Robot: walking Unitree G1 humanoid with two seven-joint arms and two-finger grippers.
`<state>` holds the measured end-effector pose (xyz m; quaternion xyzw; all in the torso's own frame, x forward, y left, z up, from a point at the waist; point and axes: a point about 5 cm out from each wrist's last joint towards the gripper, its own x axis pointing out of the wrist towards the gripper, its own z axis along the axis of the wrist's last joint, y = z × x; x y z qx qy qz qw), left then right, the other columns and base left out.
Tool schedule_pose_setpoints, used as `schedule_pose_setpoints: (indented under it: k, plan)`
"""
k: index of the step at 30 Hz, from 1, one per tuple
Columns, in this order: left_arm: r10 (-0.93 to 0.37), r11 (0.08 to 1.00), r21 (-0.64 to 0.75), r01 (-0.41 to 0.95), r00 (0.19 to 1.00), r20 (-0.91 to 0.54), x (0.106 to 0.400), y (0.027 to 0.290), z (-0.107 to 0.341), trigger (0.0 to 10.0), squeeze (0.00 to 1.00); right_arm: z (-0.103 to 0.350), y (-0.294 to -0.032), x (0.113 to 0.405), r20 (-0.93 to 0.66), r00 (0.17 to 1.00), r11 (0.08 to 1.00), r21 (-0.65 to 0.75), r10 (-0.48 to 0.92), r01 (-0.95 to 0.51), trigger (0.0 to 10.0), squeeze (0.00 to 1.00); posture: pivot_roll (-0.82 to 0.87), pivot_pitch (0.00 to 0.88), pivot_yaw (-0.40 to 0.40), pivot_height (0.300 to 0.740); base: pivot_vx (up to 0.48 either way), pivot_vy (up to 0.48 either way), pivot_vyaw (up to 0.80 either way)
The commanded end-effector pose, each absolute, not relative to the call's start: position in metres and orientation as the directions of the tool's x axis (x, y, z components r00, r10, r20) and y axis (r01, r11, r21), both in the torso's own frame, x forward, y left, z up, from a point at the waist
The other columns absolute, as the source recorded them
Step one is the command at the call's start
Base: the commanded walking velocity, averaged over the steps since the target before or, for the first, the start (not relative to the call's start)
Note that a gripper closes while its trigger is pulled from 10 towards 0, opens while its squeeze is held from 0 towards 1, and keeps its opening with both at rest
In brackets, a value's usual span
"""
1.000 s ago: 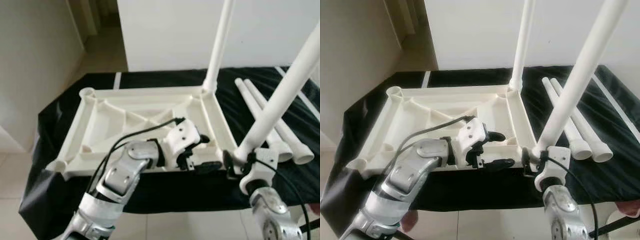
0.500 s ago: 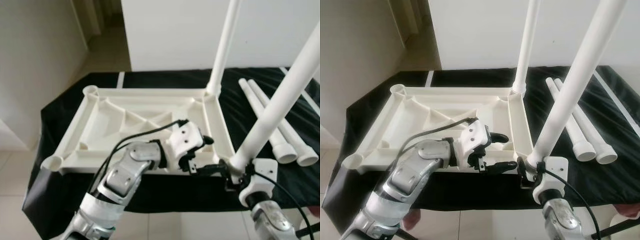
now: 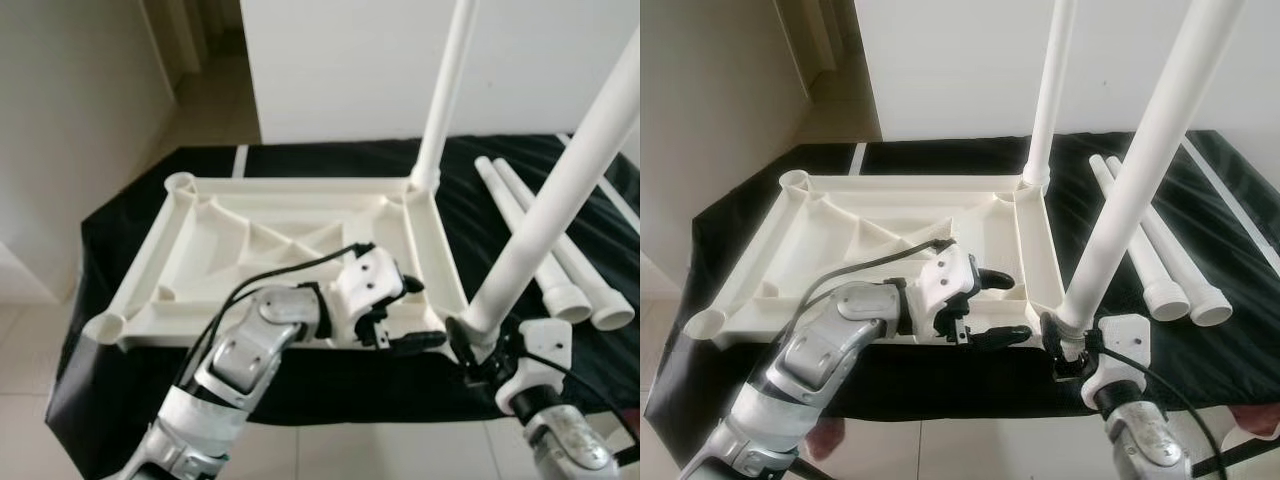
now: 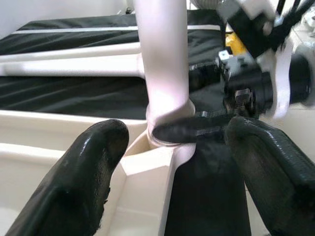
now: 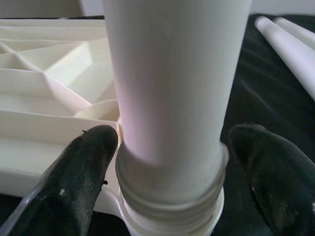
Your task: Building children table
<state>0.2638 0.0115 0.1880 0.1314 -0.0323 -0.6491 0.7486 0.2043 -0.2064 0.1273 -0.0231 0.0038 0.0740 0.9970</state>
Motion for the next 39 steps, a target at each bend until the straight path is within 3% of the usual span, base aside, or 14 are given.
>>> schedule_pose_setpoints:
  k: [1, 9, 14, 28, 32, 33, 34, 35, 37, 38, 39]
  plan:
    - [-0.985, 0.069, 0.212, 0.975, 0.101, -0.143, 0.261, 0.012, 0.182, 10.0, 0.00, 0.128, -0.208, 0.204, -0.014, 0.985, 0.984, -0.041, 0.170, -0.170, 10.0, 0.00, -0.06, 0.000, 0.039, 0.740, 0.000, 0.000, 0.00]
    - [-0.982, -0.028, 0.156, 0.987, 0.002, -0.190, 0.252, 0.016, 0.174, 10.0, 0.00, 0.138, -0.216, 0.215, -0.023, 0.941, 0.936, -0.098, 0.338, -0.339, 10.0, 0.00, -0.05, 0.000, 0.037, 0.740, 0.000, 0.000, 0.00]
    - [-0.982, -0.042, 0.163, 0.986, -0.011, -0.188, 0.249, 0.017, 0.173, 10.0, 0.00, 0.139, -0.218, 0.220, -0.028, 0.928, 0.920, -0.127, 0.371, -0.371, 10.0, 0.00, -0.05, 0.000, 0.037, 0.740, 0.000, 0.000, 0.00]
    - [-0.976, 0.112, 0.185, 0.976, 0.143, -0.166, 0.256, 0.009, 0.160, 10.0, 0.00, 0.148, -0.216, 0.252, -0.039, 0.869, 0.846, -0.211, 0.493, -0.489, 10.0, 0.00, -0.03, 0.000, 0.013, 0.740, 0.000, 0.000, 0.00]
    - [-0.975, 0.121, 0.186, 0.975, 0.151, -0.160, 0.253, 0.007, 0.160, 10.0, 0.00, 0.151, -0.218, 0.258, -0.045, 0.853, 0.825, -0.234, 0.520, -0.515, 10.0, 0.00, -0.02, 0.000, 0.008, 0.740, 0.000, 0.000, 0.00]
    - [-0.976, 0.123, 0.181, 0.976, 0.152, -0.158, 0.252, 0.006, 0.160, 10.0, 0.00, 0.152, -0.218, 0.259, -0.049, 0.847, 0.817, -0.241, 0.529, -0.524, 8.0, 0.00, -0.02, 0.000, 0.006, 0.740, 0.000, 0.000, 0.00]
    - [-0.976, 0.123, 0.181, 0.976, 0.152, -0.158, 0.252, 0.006, 0.160, 10.0, 0.00, 0.152, -0.218, 0.259, -0.049, 0.847, 0.817, -0.241, 0.529, -0.524, 8.0, 0.00, -0.02, 0.000, 0.006, 0.740, 0.000, 0.000, 0.00]
    - [-0.976, 0.125, 0.179, 0.976, 0.154, -0.156, 0.252, 0.006, 0.160, 10.0, 0.00, 0.152, -0.219, 0.260, -0.052, 0.843, 0.812, -0.246, 0.535, -0.530, 6.5, 0.00, -0.02, 0.000, 0.006, 0.740, 0.000, 0.000, 0.00]
    - [-0.976, 0.127, 0.179, 0.976, 0.155, -0.155, 0.252, 0.006, 0.160, 10.0, 0.00, 0.152, -0.219, 0.261, -0.056, 0.840, 0.807, -0.248, 0.540, -0.535, 6.5, 0.00, -0.02, 0.000, 0.005, 0.740, 0.000, 0.000, 0.00]
    - [-0.976, 0.128, 0.179, 0.975, 0.156, -0.154, 0.252, 0.006, 0.160, 10.0, 0.00, 0.152, -0.220, 0.261, -0.059, 0.835, 0.802, -0.251, 0.547, -0.543, 4.9, 0.00, -0.02, 0.000, 0.005, 0.740, 0.000, 0.000, 0.00]
    - [-0.976, 0.128, 0.179, 0.975, 0.156, -0.154, 0.252, 0.006, 0.160, 10.0, 0.00, 0.152, -0.220, 0.261, -0.059, 0.835, 0.802, -0.251, 0.547, -0.543, 4.9, 0.00, -0.02, 0.000, 0.005, 0.740, 0.000, 0.000, 0.00]
